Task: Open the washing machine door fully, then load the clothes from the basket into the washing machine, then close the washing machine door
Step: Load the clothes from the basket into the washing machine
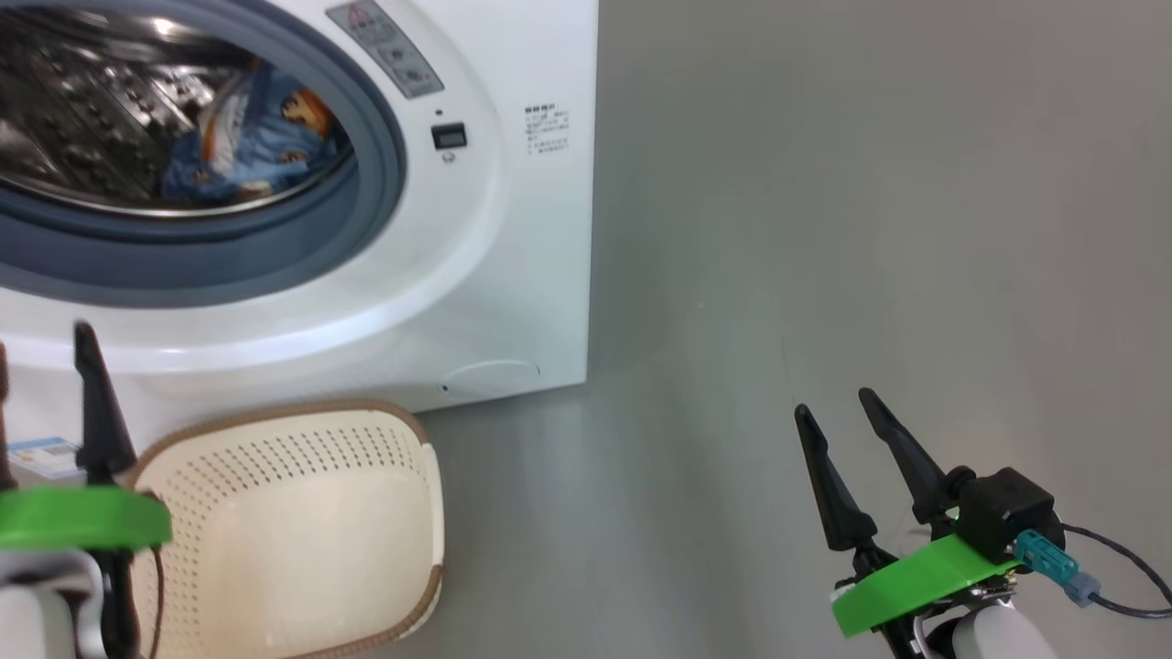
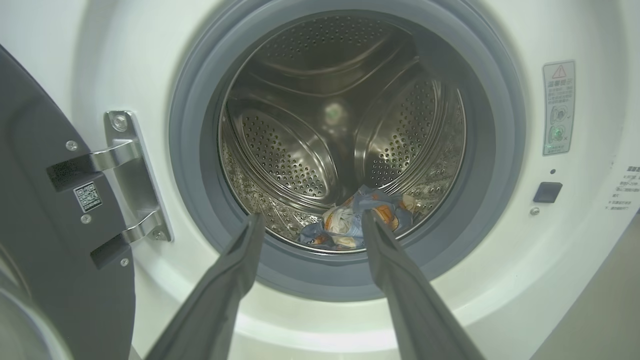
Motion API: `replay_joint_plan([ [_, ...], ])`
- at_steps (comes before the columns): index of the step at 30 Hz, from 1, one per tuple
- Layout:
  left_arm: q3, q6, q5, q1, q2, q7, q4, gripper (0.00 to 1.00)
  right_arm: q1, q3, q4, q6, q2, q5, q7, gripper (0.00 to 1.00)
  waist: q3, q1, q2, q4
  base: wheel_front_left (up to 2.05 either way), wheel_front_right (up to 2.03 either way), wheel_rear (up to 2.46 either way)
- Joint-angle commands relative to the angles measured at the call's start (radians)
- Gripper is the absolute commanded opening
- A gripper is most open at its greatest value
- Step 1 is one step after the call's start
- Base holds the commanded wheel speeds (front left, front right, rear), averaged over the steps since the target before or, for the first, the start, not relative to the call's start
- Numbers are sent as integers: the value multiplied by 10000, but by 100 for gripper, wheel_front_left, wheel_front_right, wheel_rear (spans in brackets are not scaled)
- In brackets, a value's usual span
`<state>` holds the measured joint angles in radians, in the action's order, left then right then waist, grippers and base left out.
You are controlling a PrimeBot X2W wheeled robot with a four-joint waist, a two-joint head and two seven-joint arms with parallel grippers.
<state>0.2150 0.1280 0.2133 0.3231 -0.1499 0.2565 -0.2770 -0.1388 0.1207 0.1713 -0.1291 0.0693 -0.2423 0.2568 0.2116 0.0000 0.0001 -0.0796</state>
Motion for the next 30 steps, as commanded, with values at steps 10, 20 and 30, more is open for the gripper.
replay_joint_plan([
  [10, 562, -23, -463, -2082, 187, 53, 1142, 100, 628, 344, -167, -16, 227, -199, 49, 100, -1190, 0, -1, 97, 0, 0, 0],
  [20, 912, -132, -394, -3453, 700, 53, 1840, 100, 901, 369, -210, -16, 311, -210, 49, 100, -1497, 0, -1, 107, 0, 0, 0],
  [30, 855, -186, -632, -4507, 917, 53, 2479, 100, 1080, 262, -190, -16, 365, -271, 49, 100, -1906, 0, -1, 204, 0, 0, 0],
])
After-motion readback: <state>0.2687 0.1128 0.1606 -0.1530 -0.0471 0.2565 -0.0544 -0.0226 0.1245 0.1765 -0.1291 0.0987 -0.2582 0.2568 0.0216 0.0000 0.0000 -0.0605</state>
